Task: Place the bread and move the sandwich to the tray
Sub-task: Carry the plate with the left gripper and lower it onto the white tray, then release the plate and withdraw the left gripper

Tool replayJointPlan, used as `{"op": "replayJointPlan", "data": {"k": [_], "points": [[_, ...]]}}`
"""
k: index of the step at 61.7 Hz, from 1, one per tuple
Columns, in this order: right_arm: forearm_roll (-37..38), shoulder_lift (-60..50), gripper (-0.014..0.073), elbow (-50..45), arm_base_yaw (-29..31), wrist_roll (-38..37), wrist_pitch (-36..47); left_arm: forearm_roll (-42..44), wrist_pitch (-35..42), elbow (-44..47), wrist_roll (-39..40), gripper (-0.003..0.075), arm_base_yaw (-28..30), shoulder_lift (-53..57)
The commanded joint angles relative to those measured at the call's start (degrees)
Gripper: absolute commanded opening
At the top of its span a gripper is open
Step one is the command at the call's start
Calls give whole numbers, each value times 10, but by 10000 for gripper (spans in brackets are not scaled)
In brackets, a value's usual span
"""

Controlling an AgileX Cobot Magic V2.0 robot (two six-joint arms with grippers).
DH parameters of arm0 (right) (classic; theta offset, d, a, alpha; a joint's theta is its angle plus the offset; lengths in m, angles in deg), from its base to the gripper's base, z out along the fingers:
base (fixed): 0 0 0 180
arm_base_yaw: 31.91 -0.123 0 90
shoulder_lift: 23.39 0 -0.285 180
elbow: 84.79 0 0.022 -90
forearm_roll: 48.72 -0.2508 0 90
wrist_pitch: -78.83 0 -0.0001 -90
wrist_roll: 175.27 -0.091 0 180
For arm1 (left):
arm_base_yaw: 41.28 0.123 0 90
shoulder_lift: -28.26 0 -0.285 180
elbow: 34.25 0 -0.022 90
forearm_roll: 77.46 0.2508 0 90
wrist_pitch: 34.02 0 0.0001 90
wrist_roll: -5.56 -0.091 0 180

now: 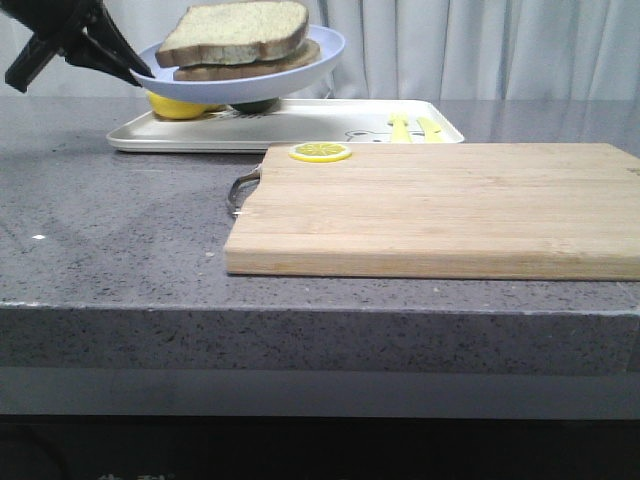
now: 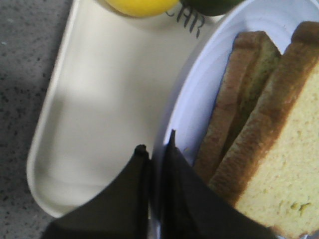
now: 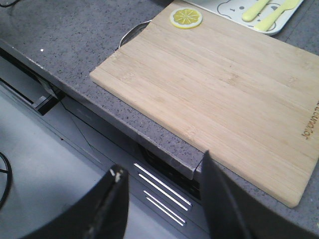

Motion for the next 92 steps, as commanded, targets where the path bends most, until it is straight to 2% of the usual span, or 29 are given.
{"op": "replayJointPlan", "data": {"k": [1,15,19,21,34,38,59,70,81,92], "points": [[1,2,362,11,3,2,36,-49,28,-25,11,-19,-4,34],[1,2,362,11,3,2,36,-25,18,-25,11,-17,-4,18],[1,2,362,11,3,2,36,-20,17,-25,11,6,-4,18],[1,2,362,11,3,2,36,-14,17,-25,11,30,-5,17],[1,2,362,11,3,2,36,-7,18,-25,11,310,-5,16],[1,2,362,11,3,2,36,-7,15,-25,11,340,-5,16],[1,2,362,11,3,2,36,16,-33,-25,-42,333,-4,75],[1,2,362,11,3,2,36,94,-63,-24,-45,333,-15,151],[1,2,362,11,3,2,36,193,-83,-11,-45,333,-67,248],[1,2,362,11,3,2,36,294,-79,65,-45,333,-154,355]]}}
